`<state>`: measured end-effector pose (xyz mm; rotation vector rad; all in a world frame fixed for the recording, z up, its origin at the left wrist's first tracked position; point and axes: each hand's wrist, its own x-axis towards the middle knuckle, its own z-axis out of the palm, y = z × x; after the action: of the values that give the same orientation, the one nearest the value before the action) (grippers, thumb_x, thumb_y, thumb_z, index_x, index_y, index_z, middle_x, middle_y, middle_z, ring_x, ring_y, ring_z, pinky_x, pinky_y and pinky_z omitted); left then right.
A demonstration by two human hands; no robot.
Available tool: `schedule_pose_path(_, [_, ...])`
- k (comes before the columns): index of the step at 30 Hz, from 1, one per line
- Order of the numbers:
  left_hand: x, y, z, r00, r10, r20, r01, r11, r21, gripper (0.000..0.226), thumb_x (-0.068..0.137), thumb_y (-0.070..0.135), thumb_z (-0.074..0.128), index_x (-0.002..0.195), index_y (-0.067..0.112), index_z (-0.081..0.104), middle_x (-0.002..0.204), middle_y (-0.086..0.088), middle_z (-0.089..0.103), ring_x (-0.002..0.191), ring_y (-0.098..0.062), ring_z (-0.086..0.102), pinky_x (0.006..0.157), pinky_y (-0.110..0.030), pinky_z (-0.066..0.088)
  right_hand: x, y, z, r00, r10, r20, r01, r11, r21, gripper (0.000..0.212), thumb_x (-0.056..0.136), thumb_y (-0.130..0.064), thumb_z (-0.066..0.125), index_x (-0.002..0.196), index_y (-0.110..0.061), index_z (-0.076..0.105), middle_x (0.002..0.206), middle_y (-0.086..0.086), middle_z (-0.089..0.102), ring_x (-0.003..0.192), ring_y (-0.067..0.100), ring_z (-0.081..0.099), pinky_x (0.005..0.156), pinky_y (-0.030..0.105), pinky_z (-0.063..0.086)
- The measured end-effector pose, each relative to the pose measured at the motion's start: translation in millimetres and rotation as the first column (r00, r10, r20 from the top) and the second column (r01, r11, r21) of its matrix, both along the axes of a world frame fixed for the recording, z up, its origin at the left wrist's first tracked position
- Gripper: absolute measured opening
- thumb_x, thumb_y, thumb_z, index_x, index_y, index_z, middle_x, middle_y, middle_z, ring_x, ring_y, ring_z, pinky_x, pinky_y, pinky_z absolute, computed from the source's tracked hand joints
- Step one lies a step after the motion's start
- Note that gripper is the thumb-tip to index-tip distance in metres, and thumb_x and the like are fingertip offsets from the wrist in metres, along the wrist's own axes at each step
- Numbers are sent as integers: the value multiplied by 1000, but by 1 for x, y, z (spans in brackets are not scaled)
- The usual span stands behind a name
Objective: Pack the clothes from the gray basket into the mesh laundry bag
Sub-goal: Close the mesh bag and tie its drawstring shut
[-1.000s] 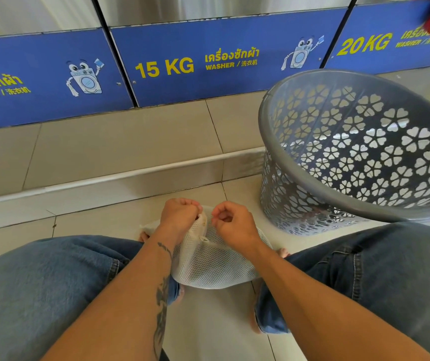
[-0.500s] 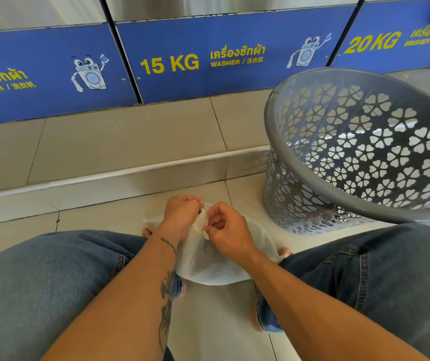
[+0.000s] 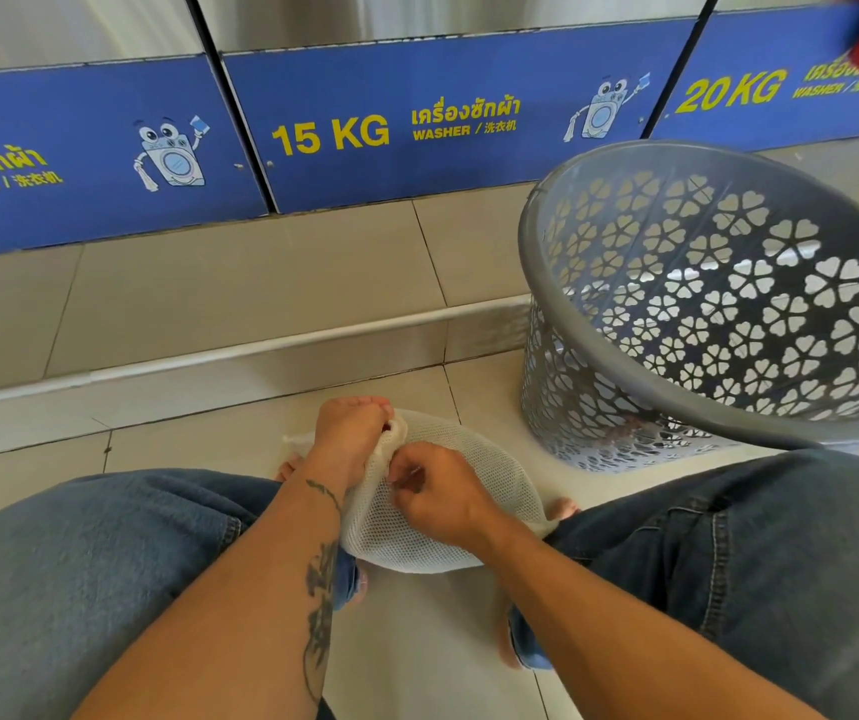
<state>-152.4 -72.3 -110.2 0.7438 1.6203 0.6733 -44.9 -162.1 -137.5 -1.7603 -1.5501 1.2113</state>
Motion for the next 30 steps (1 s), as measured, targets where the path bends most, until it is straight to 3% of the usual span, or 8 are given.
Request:
schedule_pose_path(6, [-8, -4, 4, 992, -125, 11, 125, 992, 24, 15, 78, 12, 66, 86, 20, 76, 91, -2, 75, 91, -23, 68, 89, -42, 55, 7, 13, 8, 903, -321, -285, 243, 930, -276, 37, 76, -3, 77, 104, -22, 62, 94, 0, 75, 89, 20, 71, 82, 44, 61])
schedule_pose_path(8, [-11, -8, 7, 968, -252, 23, 251, 968, 26, 28, 80, 5, 65, 97, 25, 75, 108, 3, 71, 105, -19, 63, 98, -38, 49, 3, 17, 11, 867, -367, -337, 266, 913, -309, 40, 78, 2, 72, 112, -17, 63, 95, 4, 76, 87, 20, 72, 81, 44, 62])
schedule_pose_path(11, [-17, -18, 13, 924, -381, 14, 381, 924, 19, 49, 78, -9, 61, 116, 21, 68, 124, 1, 63, 115, -18, 57, 103, -38, 46, -1, 20, 10, 856, -395, -334, 304, 907, -293, 34, 77, 3, 70, 103, -18, 66, 95, 7, 76, 90, 23, 73, 84, 47, 61])
schedule_pose_path(16, [-28, -25, 18, 944, -298, -140, 311, 947, 81, 45, 77, -11, 55, 103, 23, 71, 105, -1, 70, 95, -19, 64, 87, -36, 54, -7, 21, 14, 863, -406, -301, 341, 907, -247, 30, 75, 2, 74, 86, -25, 69, 88, 2, 74, 88, 22, 72, 85, 44, 61])
schedule_pose_path(19, [-25, -27, 20, 960, -244, -138, 257, 963, 83, 39, 78, -9, 54, 92, 24, 71, 100, -6, 71, 89, -25, 66, 81, -41, 55, -5, 19, 18, 907, -340, -247, 311, 939, -150, 32, 76, 1, 78, 86, -27, 66, 76, -7, 71, 75, 8, 69, 76, 30, 60])
schedule_pose_path(24, [-18, -29, 22, 945, -261, -197, 280, 957, 75, 29, 77, -3, 60, 93, 21, 68, 93, -8, 71, 78, -25, 66, 75, -41, 56, 4, 13, 22, 963, -257, -80, 262, 964, 50, 14, 75, -12, 77, 73, -20, 66, 63, -10, 64, 57, 8, 59, 61, 28, 56])
schedule_pose_path(27, [-17, -32, 24, 916, -299, -268, 329, 942, 74, 20, 78, 10, 64, 91, 26, 66, 93, -4, 71, 85, -26, 67, 82, -44, 55, 11, 19, 29, 949, -282, -144, 282, 959, -19, 15, 76, -4, 74, 67, -15, 69, 65, -7, 63, 61, 8, 57, 64, 34, 56])
schedule_pose_path(30, [-19, -34, 31, 892, -349, -286, 383, 921, 75, 17, 74, 29, 66, 91, 29, 66, 95, 3, 69, 88, -21, 64, 86, -43, 53, 15, 25, 37, 856, -398, -331, 345, 915, -209, 25, 78, 9, 64, 66, -12, 67, 73, 2, 66, 65, 17, 61, 58, 33, 56])
